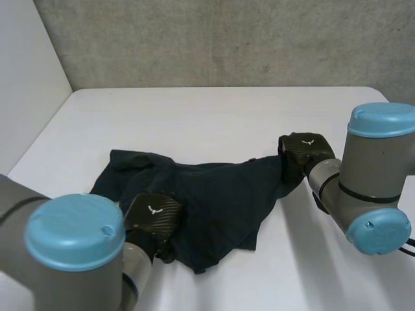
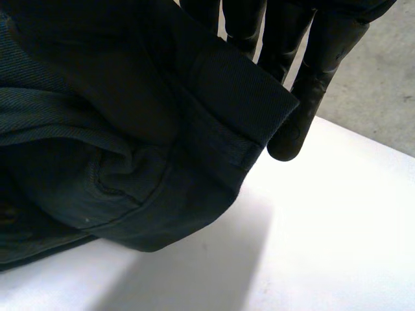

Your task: Fold the shorts.

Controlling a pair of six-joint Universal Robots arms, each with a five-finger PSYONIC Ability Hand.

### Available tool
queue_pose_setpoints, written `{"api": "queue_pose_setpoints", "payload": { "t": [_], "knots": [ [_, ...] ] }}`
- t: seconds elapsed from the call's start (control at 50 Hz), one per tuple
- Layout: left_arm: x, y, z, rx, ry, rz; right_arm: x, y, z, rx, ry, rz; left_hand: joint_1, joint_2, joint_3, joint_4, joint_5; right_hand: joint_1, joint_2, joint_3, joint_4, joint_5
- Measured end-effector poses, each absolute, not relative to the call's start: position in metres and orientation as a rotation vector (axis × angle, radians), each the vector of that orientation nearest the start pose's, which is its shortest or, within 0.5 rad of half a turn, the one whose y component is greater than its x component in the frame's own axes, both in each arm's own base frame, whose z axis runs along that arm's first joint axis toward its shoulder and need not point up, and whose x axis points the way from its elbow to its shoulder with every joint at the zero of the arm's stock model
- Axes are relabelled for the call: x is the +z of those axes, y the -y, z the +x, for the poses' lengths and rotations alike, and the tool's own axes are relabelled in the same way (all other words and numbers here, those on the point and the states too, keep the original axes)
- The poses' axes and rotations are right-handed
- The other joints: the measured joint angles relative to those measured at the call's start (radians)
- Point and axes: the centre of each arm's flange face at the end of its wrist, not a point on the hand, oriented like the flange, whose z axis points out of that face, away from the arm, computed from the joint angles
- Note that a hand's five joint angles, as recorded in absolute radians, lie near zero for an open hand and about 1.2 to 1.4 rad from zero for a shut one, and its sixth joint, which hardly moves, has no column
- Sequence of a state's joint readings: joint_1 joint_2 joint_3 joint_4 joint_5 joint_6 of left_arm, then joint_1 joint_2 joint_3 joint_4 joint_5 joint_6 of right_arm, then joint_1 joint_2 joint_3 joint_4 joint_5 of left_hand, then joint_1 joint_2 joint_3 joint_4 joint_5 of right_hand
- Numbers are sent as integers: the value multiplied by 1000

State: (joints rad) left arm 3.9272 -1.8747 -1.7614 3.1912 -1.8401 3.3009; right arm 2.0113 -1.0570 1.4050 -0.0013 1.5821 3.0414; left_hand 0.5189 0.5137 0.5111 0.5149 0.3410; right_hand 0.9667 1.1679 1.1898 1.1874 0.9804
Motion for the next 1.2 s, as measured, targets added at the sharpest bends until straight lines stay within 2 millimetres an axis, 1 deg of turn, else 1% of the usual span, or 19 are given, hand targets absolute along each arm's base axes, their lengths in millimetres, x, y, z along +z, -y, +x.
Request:
{"api": "queue_pose_setpoints", "payload": {
  "t": [0.08,0.18,0.26,0.3,0.36,0.38,0.46,0.48,0.5,0.52,0.54,0.58,0.62,0.74,0.92,1.0,1.1,1.16,1.2],
  "knots": [
    [157,148,-297,-1775,-2525,1026,178,282,278,-1664,-2340,-657,117,105,106,106,103,0,0,0,0,0],
    [147,157,-304,-1783,-2514,1022,178,277,277,-1660,-2332,-680,596,586,576,591,577,0,0,0,0,0],
    [153,159,-306,-1808,-2502,1013,182,275,276,-1680,-2324,-720,606,656,641,663,625,0,0,0,0,0],
    [181,157,-304,-1899,-2471,985,192,272,274,-1733,-2306,-804,606,679,656,682,625,0,0,0,0,0],
    [205,153,-301,-1974,-2445,962,204,270,273,-1793,-2283,-884,606,680,656,682,625,0,0,0,0,0],
    [230,149,-297,-2052,-2416,935,216,267,272,-1849,-2259,-954,606,680,659,682,625,0,0,0,0,0],
    [283,139,-284,-2203,-2350,870,250,260,268,-1986,-2188,-1080,606,680,670,685,625,0,0,0,0,0],
    [283,139,-284,-2203,-2350,870,250,260,268,-1986,-2188,-1080,606,680,670,685,625,0,0,0,0,0],
    [306,134,-277,-2267,-2318,836,265,256,267,-2045,-2152,-1117,606,680,674,686,625,0,0,0,0,0],
    [315,132,-274,-2291,-2305,823,275,253,266,-2080,-2130,-1133,606,680,674,686,625,0,0,0,0,0],
    [337,127,-266,-2343,-2273,785,296,247,263,-2152,-2081,-1150,606,682,675,686,625,0,0,0,0,0],
    [347,125,-262,-2366,-2258,767,305,244,262,-2178,-2062,-1152,606,682,675,686,625,0,0,0,0,0],
    [380,121,-250,-2430,-2208,702,345,230,257,-2289,-1975,-1139,606,682,675,686,625,0,0,0,0,0],
    [421,119,-236,-2505,-2140,611,394,207,248,-2378,-1880,-1102,606,682,675,686,625,0,0,0,0,0],
    [465,114,-228,-2662,-2015,517,431,186,239,-2426,-1821,-1071,606,683,675,686,625,0,0,0,5,0],
    [474,115,-229,-2701,-1982,495,436,184,238,-2427,-1820,-1070,606,683,675,686,625,0,0,0,5,0],
    [472,124,-236,-2689,-1991,500,429,195,242,-2385,-1863,-1095,606,683,675,686,625,0,0,0,5,0],
    [455,149,-250,-2609,-2050,539,406,219,250,-2295,-1945,-1139,606,683,675,686,625,0,0,0,5,0],
    [435,174,-260,-2518,-2114,573,385,237,257,-2221,-2006,-1171,606,683,676,686,625,0,0,0,5,0]
  ]
}}
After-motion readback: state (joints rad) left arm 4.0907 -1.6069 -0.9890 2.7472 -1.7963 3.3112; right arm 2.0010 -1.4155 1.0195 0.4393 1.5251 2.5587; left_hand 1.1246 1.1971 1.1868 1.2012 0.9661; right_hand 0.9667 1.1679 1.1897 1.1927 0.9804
